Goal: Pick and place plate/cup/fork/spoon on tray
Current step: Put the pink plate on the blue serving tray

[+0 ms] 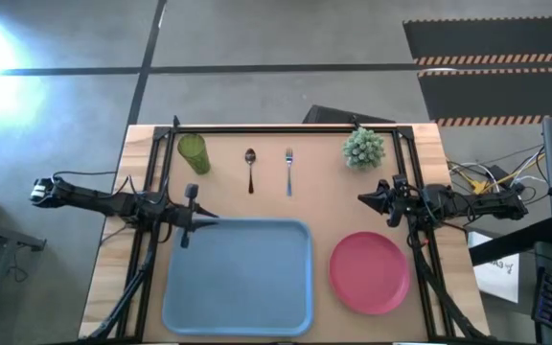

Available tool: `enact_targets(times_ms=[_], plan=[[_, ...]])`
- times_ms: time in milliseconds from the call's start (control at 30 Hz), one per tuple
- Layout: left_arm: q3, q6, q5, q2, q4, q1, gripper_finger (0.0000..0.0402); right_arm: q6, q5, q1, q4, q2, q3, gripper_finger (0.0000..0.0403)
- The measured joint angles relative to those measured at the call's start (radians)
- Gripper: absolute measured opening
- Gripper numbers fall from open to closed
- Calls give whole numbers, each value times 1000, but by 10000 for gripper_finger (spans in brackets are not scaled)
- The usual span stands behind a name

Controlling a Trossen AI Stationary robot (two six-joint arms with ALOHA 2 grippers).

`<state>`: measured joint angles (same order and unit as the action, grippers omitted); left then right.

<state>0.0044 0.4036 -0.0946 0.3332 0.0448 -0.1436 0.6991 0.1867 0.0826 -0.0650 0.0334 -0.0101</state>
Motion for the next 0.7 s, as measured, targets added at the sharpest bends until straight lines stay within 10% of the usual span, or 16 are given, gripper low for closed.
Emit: enact_targets(times_ms=[333, 567, 700], plan=[[0, -37, -16, 0, 0, 0, 56, 8, -1, 0, 0, 0, 0, 9], [0, -860, -84, -1, 16, 0, 56, 8, 6, 0, 0, 0, 0, 9], [0, -1057, -102, -1, 26, 0, 56, 6, 23, 0, 0, 0, 0, 9]])
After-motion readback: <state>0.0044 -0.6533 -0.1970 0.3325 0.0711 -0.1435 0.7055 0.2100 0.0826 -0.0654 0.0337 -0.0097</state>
